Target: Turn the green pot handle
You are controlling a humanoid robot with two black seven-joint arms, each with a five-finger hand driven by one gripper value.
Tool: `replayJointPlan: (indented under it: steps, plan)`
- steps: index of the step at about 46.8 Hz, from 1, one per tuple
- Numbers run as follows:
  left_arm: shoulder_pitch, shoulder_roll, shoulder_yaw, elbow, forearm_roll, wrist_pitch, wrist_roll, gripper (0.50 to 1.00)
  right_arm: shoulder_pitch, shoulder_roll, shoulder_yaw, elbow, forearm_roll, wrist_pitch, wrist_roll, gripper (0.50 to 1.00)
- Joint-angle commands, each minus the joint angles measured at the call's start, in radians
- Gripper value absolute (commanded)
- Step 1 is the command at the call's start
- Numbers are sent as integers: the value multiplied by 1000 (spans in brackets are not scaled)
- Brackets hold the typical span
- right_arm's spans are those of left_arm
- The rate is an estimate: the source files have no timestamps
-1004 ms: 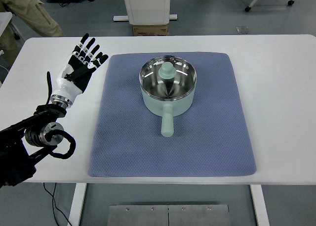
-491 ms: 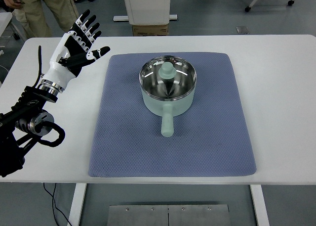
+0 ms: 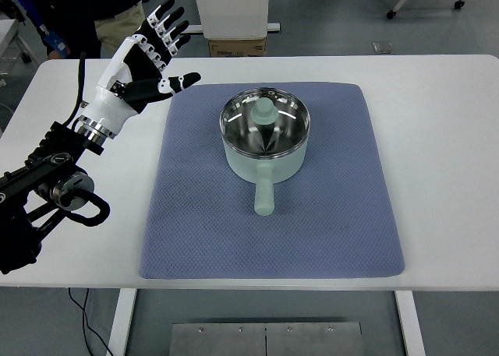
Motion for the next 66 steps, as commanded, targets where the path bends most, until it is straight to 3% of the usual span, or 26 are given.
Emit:
replayJointPlan:
  steps: [1,27,42,66]
  plan:
    - [0,-1,-15,-3,-1,-68,0,1000,0,0,-3,0,0,0,0,1000]
    - [-26,-9,-29,-1,28,-80,0,1000,0,0,-3,0,0,0,0,1000]
    - [-90,-17,-29,-3,173,-80,0,1000,0,0,-3,0,0,0,0,1000]
    - [-207,-86,-8,-49,528,-83,0,1000,0,0,0,0,0,0,0,1000]
